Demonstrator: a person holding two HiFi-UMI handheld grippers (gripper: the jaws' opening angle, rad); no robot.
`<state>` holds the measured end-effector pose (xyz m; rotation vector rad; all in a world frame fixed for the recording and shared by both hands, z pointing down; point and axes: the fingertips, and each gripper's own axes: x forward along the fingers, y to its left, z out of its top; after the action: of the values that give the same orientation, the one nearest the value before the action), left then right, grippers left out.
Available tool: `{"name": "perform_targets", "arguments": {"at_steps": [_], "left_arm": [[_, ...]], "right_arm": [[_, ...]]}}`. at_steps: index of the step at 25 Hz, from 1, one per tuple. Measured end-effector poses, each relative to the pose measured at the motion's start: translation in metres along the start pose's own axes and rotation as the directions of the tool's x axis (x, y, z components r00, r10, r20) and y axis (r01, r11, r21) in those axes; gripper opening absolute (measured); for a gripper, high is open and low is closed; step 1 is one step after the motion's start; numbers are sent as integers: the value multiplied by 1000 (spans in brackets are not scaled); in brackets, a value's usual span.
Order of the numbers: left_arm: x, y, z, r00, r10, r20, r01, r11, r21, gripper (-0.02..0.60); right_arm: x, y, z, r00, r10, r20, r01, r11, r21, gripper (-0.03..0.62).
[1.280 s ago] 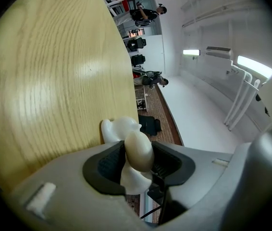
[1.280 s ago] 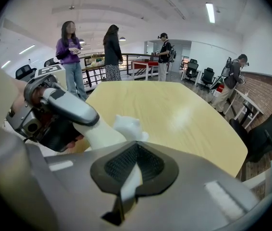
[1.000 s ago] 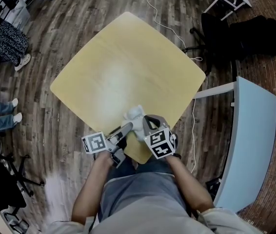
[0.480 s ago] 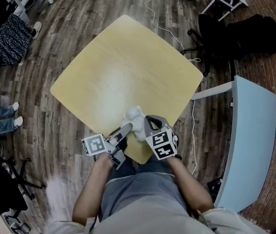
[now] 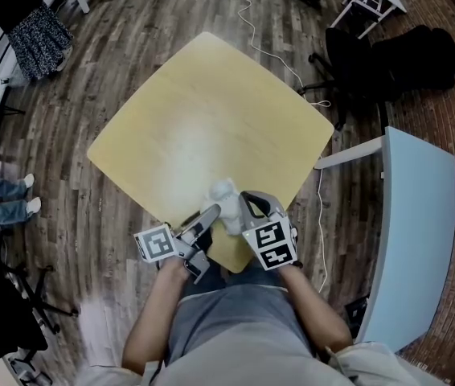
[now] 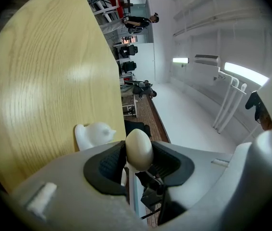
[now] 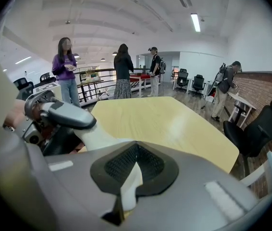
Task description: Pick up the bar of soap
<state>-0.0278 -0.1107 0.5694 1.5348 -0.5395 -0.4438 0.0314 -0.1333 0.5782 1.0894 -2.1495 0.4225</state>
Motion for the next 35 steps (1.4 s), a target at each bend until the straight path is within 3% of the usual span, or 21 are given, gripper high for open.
{"name": "perform_targets", "arguments": {"at_steps": [35], "left_arm": [[6, -102, 45, 984, -151, 99, 138, 982, 127, 155]], "right_arm": [[-69, -13, 97, 968, -65, 244, 66, 998, 2, 5]]}}
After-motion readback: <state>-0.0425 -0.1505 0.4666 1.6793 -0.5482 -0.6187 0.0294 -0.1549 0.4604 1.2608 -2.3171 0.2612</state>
